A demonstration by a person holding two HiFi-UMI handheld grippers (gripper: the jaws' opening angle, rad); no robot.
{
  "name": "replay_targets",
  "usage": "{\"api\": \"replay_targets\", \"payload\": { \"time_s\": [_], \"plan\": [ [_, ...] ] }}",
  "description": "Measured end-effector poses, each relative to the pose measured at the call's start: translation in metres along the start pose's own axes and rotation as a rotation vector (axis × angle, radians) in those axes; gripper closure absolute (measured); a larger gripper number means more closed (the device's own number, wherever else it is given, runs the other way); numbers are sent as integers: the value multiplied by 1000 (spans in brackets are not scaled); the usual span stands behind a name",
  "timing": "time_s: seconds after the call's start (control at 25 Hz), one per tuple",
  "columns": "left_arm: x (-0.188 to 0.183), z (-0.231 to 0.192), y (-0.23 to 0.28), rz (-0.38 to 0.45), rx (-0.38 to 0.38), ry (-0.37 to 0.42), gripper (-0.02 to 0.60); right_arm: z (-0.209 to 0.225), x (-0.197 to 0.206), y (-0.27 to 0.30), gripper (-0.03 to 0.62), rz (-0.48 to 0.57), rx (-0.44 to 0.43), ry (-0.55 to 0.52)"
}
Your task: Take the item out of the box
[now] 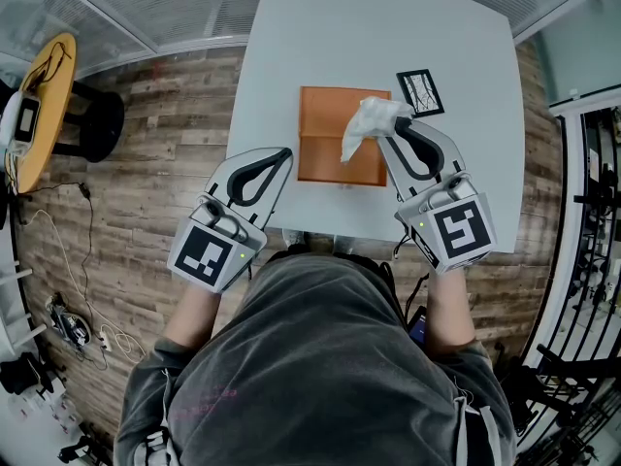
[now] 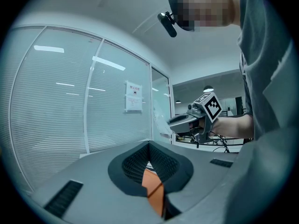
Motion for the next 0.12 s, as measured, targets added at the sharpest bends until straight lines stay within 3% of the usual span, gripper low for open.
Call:
{"api": "replay_targets", "payload": {
  "time_s": [0.12],
  "plan": [
    [-1, 0, 0, 3, 0, -1, 574, 0, -1, 1, 522, -3, -2, -1]
  ]
}}
Point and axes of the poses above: the fingertips, and each gripper's own axes: y forward along the fingers, z to its right, x out of its underside, the point moved 8 cm from there along -y, backward along the fingers, and after that the axes turned 6 degrees about x, right-handed, at the moved point
